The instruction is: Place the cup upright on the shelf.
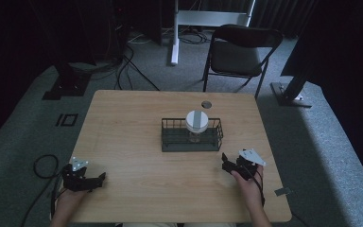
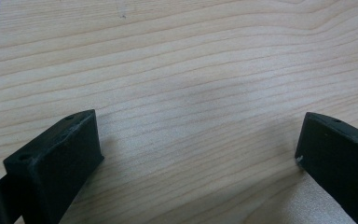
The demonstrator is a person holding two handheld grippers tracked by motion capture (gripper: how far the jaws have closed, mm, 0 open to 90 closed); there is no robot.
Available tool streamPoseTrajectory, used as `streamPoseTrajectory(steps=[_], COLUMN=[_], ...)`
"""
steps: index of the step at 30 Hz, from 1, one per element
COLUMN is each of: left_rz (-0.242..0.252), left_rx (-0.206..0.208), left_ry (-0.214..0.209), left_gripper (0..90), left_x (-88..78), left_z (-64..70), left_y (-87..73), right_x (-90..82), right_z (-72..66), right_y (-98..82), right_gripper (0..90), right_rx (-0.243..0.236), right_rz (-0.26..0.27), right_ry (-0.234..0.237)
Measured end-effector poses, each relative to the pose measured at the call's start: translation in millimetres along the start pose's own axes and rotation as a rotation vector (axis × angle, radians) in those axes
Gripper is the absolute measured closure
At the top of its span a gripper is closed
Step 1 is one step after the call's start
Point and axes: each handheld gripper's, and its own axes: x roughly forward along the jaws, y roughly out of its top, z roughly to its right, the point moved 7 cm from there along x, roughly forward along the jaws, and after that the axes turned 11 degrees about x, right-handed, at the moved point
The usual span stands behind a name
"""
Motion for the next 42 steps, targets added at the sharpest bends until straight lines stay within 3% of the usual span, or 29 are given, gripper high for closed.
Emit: streamPoseTrajectory(steps=[11,23,26,29,36,42], left_rz=[0.001,0.000,0.000,0.000,0.000,0.000], left_rx=[0.000,0.000,0.001,0.000,0.001,0.000], left_ry=[0.000,0.000,0.000,0.000,0.000,0.000], left_gripper=[0.2,0.2,0.2,0.2,0.2,0.2], left_x=[0.0,0.0,0.0,0.0,0.0,0.0], left_z=[0.0,0.0,0.0,0.0,0.0,0.0], left_y=[0.0,0.0,0.0,0.0,0.0,0.0], right_x=[0.5,5.4,5.9,6.4,8.3,9.3], right_z=[26.2,47.6,49.6,51.2,52.2,47.5], right_y=[-5.5,-14.0,-14.3,-15.7,-19.4,-25.0], right_gripper=[13.0,13.0,13.0,12.8,12.9,12.6], right_rx=[0.015,0.034,0.046,0.019,0.012,-0.053], right_rz=[-0.053,-0.126,-0.133,-0.155,-0.215,-0.279], right_ry=[-0.058,-0.084,-0.078,-0.076,-0.039,0.016])
